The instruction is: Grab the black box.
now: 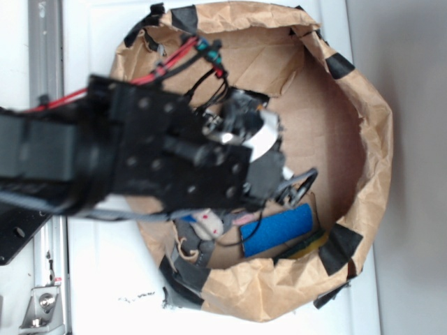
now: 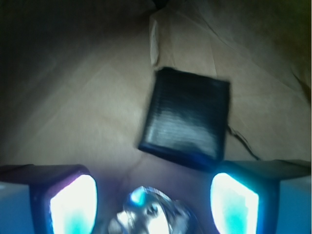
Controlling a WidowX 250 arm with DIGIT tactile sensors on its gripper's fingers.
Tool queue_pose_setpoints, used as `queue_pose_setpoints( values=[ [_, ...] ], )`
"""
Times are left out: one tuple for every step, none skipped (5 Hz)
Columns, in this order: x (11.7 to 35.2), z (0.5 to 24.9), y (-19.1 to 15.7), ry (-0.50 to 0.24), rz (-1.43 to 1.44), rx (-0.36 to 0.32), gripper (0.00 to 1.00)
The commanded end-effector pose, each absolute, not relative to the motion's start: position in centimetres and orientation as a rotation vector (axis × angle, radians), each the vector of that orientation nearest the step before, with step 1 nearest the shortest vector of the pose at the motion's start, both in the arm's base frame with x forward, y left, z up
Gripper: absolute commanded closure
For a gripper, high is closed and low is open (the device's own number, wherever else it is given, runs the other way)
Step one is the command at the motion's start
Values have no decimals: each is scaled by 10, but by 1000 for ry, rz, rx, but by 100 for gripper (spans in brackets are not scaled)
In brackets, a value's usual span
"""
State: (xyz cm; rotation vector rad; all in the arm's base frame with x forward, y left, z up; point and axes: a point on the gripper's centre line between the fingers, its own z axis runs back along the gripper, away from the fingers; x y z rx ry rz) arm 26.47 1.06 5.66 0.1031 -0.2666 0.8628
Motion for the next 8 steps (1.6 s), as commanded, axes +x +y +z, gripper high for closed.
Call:
queue_pose_setpoints(
  values=[
    [268, 74, 23, -266, 912, 44, 100],
    [269, 76, 29, -280, 924, 48, 100],
    [270, 77, 48, -317, 930, 76, 0],
    [272, 74, 71, -346, 909, 91, 0],
    [280, 73, 77, -348, 884, 109, 0],
    [283, 72, 73, -350, 878, 108, 0],
    [283, 68, 69, -347, 869, 111, 0],
    [278, 60, 63, -330, 868, 104, 0]
  ],
)
